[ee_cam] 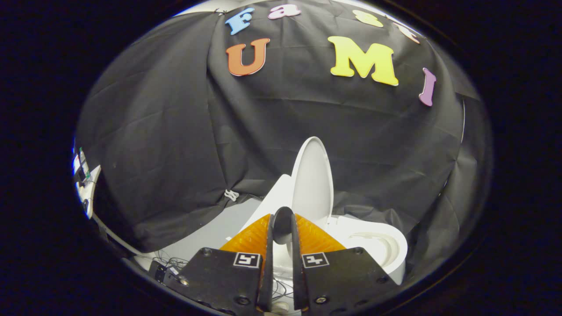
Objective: Open the toilet lid.
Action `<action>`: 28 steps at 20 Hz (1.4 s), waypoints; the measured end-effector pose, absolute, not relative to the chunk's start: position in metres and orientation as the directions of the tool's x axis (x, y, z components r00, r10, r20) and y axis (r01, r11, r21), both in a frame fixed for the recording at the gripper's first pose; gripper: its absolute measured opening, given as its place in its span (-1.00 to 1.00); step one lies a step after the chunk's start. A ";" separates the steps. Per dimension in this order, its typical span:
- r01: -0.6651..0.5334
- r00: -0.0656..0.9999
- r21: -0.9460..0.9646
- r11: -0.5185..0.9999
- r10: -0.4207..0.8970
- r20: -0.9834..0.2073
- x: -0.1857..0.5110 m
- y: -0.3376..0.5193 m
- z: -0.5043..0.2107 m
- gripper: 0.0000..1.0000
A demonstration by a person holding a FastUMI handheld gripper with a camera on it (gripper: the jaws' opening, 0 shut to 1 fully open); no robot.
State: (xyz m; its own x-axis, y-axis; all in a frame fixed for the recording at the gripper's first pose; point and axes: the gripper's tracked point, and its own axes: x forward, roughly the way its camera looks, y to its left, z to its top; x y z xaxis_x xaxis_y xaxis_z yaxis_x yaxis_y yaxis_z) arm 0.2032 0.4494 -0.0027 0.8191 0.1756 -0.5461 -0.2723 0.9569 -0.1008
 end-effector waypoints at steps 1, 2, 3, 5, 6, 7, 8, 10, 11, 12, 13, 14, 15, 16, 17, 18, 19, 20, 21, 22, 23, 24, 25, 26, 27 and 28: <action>-0.275 0.812 -0.079 0.958 0.188 -0.553 0.203 0.448 -0.003 -0.55; -0.282 0.803 -0.052 0.958 0.206 -0.559 0.201 0.449 -0.003 -0.50; -0.297 0.789 -0.018 0.955 0.235 -0.567 0.197 0.452 -0.002 -0.46; -0.320 0.778 0.030 0.947 0.281 -0.562 0.189 0.455 0.005 -0.33; -0.334 0.781 0.037 0.942 0.298 -0.548 0.184 0.456 0.011 -0.15; -0.344 0.790 0.033 0.939 0.308 -0.530 0.179 0.455 0.019 -0.11; -0.347 0.802 0.025 0.938 0.310 -0.510 0.175 0.451 0.025 -0.02; -0.361 0.814 0.014 0.933 0.322 -0.483 0.168 0.443 0.031 0.17; -0.369 0.814 0.009 0.929 0.328 -0.479 0.165 0.438 0.032 0.31; -0.377 0.816 0.006 0.926 0.335 -0.471 0.163 0.431 0.034 0.45; -0.378 0.821 0.003 0.926 0.337 -0.460 0.160 0.423 0.035 0.59; -0.374 0.828 0.005 0.927 0.336 -0.449 0.157 0.412 0.038 0.59; -0.371 0.834 0.012 0.929 0.338 -0.435 0.156 0.404 0.041 0.59; -0.367 0.840 0.017 0.930 0.340 -0.422 0.154 0.395 0.044 0.59; -0.361 0.849 0.018 0.932 0.336 -0.408 0.150 0.383 0.047 0.59; -0.353 0.858 0.017 0.936 0.331 -0.394 0.147 0.371 0.049 0.59; -0.345 0.865 0.015 0.939 0.324 -0.382 0.145 0.360 0.050 0.59; -0.338 0.873 0.014 0.941 0.319 -0.370 0.141 0.349 0.053 0.59; -0.329 0.882 0.012 0.944 0.312 -0.354 0.139 0.338 0.054 0.59; -0.324 0.889 0.007 0.946 0.307 -0.340 0.135 0.328 0.057 0.57; -0.319 0.896 0.000 0.948 0.301 -0.327 0.132 0.316 0.058 0.57; -0.311 0.905 -0.010 0.950 0.293 -0.309 0.128 0.304 0.060 0.57; -0.303 0.913 -0.020 0.953 0.285 -0.291 0.124 0.293 0.061 0.57; -0.300 0.917 -0.029 0.953 0.280 -0.283 0.121 0.283 0.061 0.58; -0.297 0.921 -0.033 0.954 0.277 -0.275 0.117 0.274 0.060 0.72; -0.291 0.925 -0.034 0.956 0.272 -0.266 0.113 0.265 0.060 0.85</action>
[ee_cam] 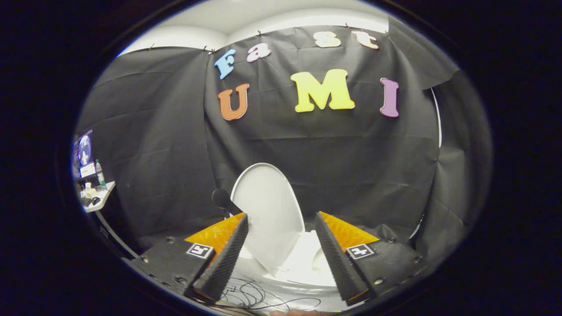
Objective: Open the toilet lid.
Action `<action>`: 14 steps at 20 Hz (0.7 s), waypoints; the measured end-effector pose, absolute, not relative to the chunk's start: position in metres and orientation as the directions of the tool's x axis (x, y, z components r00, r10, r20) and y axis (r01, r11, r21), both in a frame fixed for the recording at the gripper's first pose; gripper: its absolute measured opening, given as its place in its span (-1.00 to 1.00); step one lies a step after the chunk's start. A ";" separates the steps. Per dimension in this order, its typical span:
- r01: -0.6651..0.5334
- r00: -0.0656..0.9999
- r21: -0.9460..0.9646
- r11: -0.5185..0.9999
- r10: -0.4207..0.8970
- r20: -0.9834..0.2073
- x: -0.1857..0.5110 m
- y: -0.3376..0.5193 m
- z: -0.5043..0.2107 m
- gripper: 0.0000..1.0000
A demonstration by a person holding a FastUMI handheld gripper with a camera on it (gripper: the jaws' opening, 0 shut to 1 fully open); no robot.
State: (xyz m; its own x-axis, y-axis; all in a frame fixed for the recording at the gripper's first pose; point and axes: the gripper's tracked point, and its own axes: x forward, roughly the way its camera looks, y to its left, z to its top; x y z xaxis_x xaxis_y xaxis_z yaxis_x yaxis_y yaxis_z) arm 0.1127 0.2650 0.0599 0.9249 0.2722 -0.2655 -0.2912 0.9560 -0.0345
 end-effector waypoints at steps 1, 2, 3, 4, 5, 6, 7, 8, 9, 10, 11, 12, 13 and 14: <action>-0.288 0.928 -0.033 0.957 0.270 -0.255 0.110 0.258 0.062 0.99; -0.284 0.932 -0.033 0.958 0.268 -0.244 0.108 0.249 0.062 0.99; -0.278 0.936 -0.035 0.960 0.263 -0.236 0.105 0.240 0.062 0.99; -0.270 0.939 -0.041 0.962 0.254 -0.231 0.102 0.231 0.061 0.99; -0.261 0.943 -0.050 0.964 0.244 -0.226 0.099 0.223 0.060 0.99; -0.248 0.948 -0.058 0.967 0.230 -0.218 0.098 0.215 0.060 0.99; -0.239 0.952 -0.065 0.969 0.221 -0.213 0.097 0.206 0.061 0.99; -0.234 0.954 -0.065 0.970 0.217 -0.206 0.094 0.199 0.060 0.99; -0.234 0.956 -0.065 0.970 0.217 -0.198 0.089 0.188 0.058 0.99; -0.232 0.958 -0.065 0.971 0.216 -0.186 0.087 0.182 0.059 0.99; -0.223 0.963 -0.071 0.972 0.208 -0.172 0.085 0.173 0.059 0.99; -0.214 0.968 -0.081 0.974 0.200 -0.151 0.083 0.165 0.060 0.99; -0.205 0.972 -0.089 0.975 0.192 -0.135 0.081 0.158 0.060 0.99; -0.201 0.975 -0.095 0.975 0.190 -0.117 0.080 0.151 0.060 0.99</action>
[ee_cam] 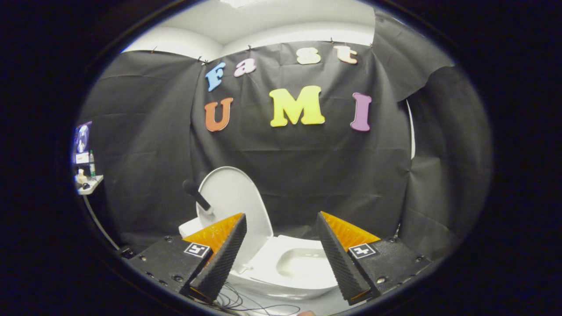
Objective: Open the toilet lid.
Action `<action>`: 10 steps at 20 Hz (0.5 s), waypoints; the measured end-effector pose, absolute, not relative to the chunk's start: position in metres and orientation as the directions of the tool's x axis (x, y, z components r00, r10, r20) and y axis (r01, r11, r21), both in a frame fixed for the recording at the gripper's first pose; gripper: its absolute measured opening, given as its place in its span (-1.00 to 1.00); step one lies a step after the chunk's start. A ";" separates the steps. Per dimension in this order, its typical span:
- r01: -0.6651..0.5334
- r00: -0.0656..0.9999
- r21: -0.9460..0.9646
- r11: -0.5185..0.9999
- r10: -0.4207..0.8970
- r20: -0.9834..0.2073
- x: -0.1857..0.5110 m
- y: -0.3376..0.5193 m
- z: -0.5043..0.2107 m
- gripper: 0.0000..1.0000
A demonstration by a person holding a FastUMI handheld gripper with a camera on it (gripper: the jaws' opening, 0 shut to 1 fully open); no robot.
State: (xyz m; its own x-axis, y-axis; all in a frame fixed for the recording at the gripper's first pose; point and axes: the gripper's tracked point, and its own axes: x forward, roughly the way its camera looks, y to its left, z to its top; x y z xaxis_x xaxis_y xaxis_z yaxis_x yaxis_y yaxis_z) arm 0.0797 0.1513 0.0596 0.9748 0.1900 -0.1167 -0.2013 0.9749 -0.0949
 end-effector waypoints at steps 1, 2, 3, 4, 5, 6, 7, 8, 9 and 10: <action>-0.198 0.977 -0.096 0.976 0.189 -0.095 0.076 0.145 0.059 0.99; -0.200 0.979 -0.092 0.976 0.194 -0.063 0.073 0.140 0.061 0.99; -0.202 0.979 -0.088 0.975 0.200 -0.033 0.072 0.133 0.065 0.99; -0.195 0.981 -0.086 0.977 0.195 -0.006 0.070 0.126 0.067 0.99; -0.184 0.982 -0.083 0.979 0.186 0.013 0.069 0.116 0.066 0.99; -0.172 0.985 -0.080 0.982 0.173 0.016 0.068 0.106 0.064 0.99; -0.163 0.986 -0.077 0.984 0.165 0.012 0.067 0.099 0.059 0.99; -0.155 0.988 -0.074 0.985 0.156 0.007 0.064 0.091 0.055 0.99; -0.146 0.989 -0.070 0.987 0.147 0.007 0.062 0.082 0.054 1.00; -0.140 0.990 -0.066 0.988 0.141 0.011 0.059 0.076 0.053 0.99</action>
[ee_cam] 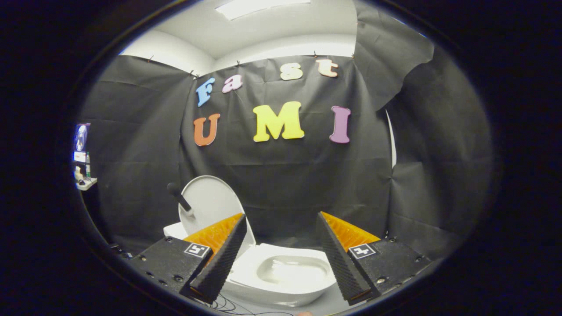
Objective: Open the toilet lid.
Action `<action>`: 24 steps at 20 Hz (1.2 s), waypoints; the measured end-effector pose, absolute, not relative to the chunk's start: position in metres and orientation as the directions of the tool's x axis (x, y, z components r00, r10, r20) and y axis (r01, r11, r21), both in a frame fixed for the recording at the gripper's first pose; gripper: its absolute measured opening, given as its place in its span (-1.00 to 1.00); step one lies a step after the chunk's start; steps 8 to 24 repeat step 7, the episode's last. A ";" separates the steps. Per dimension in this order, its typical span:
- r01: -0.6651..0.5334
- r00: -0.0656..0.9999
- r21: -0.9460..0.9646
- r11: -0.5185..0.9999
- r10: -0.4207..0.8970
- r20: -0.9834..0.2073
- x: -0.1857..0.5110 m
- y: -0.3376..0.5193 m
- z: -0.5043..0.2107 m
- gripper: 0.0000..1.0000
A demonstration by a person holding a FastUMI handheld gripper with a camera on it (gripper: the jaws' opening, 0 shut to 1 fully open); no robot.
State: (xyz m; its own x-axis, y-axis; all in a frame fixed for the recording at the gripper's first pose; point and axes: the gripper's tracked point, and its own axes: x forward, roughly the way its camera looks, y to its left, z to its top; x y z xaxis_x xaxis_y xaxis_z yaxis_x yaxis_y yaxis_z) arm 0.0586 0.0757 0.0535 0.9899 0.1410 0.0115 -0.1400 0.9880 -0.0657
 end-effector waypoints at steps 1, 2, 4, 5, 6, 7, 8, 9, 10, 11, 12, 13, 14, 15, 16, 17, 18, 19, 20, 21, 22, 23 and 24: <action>-0.134 0.991 -0.058 0.989 0.136 0.018 0.056 0.069 0.053 0.99; -0.129 0.991 -0.050 0.990 0.130 0.021 0.051 0.062 0.051 0.99; -0.123 0.992 -0.039 0.992 0.124 0.024 0.044 0.049 0.042 0.99; -0.114 0.993 -0.035 0.993 0.114 0.024 0.042 0.043 0.038 0.99; -0.104 0.994 -0.027 0.994 0.105 0.022 0.040 0.036 0.034 0.99; -0.095 0.995 -0.011 0.995 0.095 0.019 0.036 0.030 0.027 0.99; -0.095 0.995 -0.011 0.995 0.095 0.019 0.036 0.030 0.027 0.99; -0.095 0.995 -0.011 0.995 0.095 0.019 0.036 0.030 0.027 0.99; -0.095 0.995 -0.011 0.995 0.095 0.019 0.036 0.030 0.027 0.99; -0.095 0.995 -0.011 0.995 0.095 0.019 0.036 0.030 0.027 0.99; -0.095 0.995 -0.011 0.995 0.095 0.019 0.036 0.030 0.027 0.99; -0.095 0.995 -0.011 0.995 0.095 0.019 0.036 0.030 0.027 0.99; -0.095 0.995 -0.011 0.995 0.095 0.019 0.036 0.030 0.027 0.99; -0.095 0.995 -0.011 0.995 0.095 0.019 0.036 0.030 0.027 0.99; -0.095 0.995 -0.011 0.995 0.095 0.019 0.036 0.030 0.027 0.99; -0.095 0.995 -0.011 0.995 0.095 0.019 0.036 0.030 0.027 0.99; -0.095 0.995 -0.011 0.995 0.095 0.019 0.036 0.030 0.027 0.99; -0.095 0.995 -0.011 0.995 0.095 0.019 0.036 0.030 0.027 0.99; -0.095 0.995 -0.011 0.995 0.095 0.019 0.036 0.030 0.027 0.99; -0.095 0.995 -0.011 0.995 0.095 0.019 0.036 0.030 0.027 0.99; -0.095 0.995 -0.011 0.995 0.095 0.019 0.036 0.030 0.027 0.99; -0.095 0.995 -0.011 0.995 0.095 0.019 0.036 0.030 0.027 0.99; -0.095 0.995 -0.011 0.995 0.095 0.019 0.036 0.030 0.027 0.99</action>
